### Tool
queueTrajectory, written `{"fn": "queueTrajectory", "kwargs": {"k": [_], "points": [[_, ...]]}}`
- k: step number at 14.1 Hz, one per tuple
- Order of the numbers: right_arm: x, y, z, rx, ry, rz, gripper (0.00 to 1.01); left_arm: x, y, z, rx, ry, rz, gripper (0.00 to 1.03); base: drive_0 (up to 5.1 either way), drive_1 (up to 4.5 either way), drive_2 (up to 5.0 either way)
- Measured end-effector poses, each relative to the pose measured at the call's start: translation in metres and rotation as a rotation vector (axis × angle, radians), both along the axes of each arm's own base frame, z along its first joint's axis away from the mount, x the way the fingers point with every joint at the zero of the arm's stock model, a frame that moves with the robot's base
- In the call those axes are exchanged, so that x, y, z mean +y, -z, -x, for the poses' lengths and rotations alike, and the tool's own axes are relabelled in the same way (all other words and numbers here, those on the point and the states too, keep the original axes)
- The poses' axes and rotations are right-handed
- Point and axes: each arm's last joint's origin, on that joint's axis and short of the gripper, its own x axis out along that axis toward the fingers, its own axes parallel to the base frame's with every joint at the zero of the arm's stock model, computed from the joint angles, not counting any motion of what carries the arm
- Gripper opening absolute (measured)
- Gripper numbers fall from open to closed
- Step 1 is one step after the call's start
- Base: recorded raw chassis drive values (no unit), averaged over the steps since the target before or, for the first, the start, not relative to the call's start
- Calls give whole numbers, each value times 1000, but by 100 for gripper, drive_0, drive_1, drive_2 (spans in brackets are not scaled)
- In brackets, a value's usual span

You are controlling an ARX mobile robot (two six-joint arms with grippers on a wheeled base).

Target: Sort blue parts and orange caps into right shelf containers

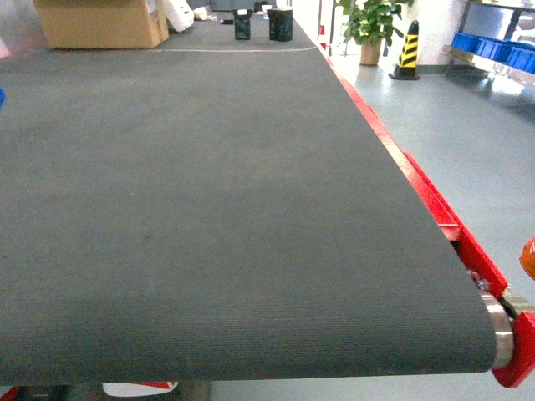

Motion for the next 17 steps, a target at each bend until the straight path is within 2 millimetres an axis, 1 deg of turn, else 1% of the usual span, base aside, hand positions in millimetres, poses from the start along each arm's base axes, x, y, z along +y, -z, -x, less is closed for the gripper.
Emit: {"fn": "queueTrajectory", "kwargs": {"k": [17], "points": [[0,0,0,1,1,1,43,0,0,0,1,3,1,45,497,-235,-235]]}}
